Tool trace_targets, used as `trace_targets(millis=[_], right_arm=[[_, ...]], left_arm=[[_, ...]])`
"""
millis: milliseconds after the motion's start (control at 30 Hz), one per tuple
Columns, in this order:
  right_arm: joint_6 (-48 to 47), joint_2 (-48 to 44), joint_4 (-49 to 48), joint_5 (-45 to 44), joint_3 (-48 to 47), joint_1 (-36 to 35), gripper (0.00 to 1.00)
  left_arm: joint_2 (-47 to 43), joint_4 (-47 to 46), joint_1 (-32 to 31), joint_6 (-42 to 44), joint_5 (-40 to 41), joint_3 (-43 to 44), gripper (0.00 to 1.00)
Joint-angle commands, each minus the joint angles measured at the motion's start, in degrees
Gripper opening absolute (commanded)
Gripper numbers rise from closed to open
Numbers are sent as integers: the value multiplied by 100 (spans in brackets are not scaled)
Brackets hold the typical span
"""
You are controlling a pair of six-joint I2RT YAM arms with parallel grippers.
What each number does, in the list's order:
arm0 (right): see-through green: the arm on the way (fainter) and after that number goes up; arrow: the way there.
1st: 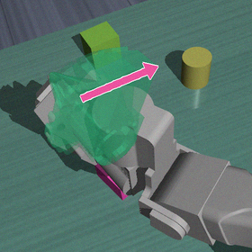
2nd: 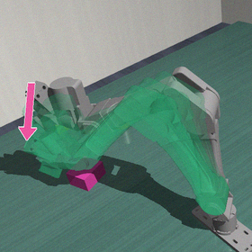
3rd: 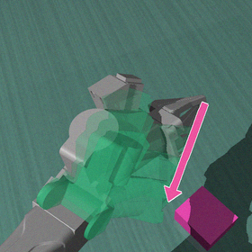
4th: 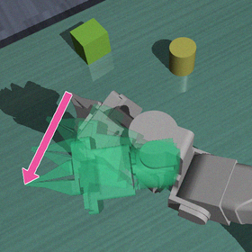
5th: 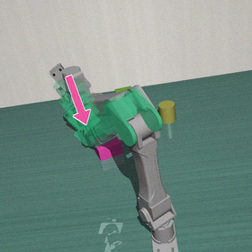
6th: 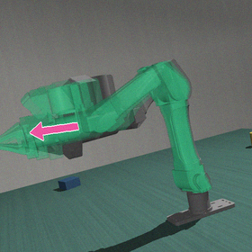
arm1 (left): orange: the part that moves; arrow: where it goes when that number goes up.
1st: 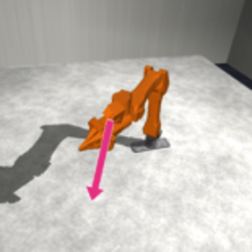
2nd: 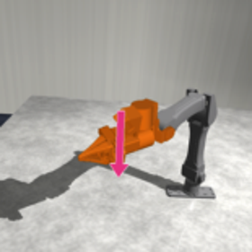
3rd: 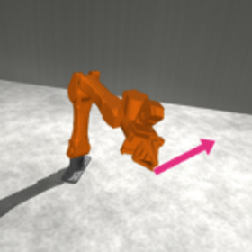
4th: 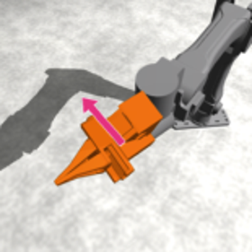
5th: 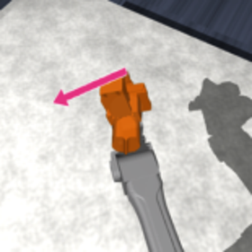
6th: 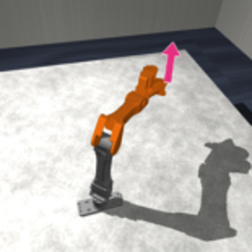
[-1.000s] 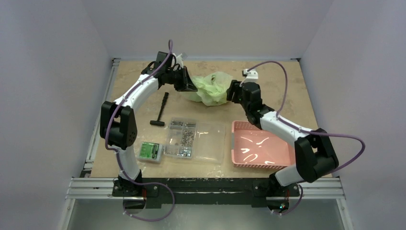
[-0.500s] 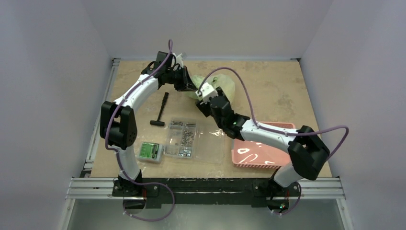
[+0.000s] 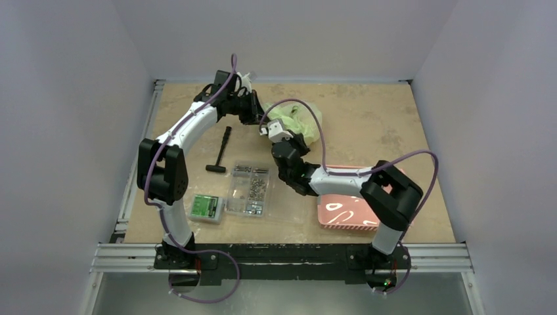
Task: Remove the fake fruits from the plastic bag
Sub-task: Untie the plastic bag at the center of the board.
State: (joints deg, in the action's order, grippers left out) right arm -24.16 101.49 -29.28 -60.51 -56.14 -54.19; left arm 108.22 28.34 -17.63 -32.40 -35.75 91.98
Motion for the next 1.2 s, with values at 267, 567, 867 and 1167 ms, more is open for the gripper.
trace_targets(millis=[267,567,867,1167], right_arm=[[5757,-3340,-1412,5547,2240,2555,0],[5032,-2938,-861,5676,1825,2607,0],[4858,-2833,-484,5735,1545,2653,0],[5159,-2820,-587,6033,1586,2706,0]], left_arm=[[-56,-92,67,16,59,12,0],[-600,-9,-26,515,579,-128,39],[-1836,67,-1133,2653,3302,-487,67],[-2710,-3316,-3011,6063,4899,-3150,85]])
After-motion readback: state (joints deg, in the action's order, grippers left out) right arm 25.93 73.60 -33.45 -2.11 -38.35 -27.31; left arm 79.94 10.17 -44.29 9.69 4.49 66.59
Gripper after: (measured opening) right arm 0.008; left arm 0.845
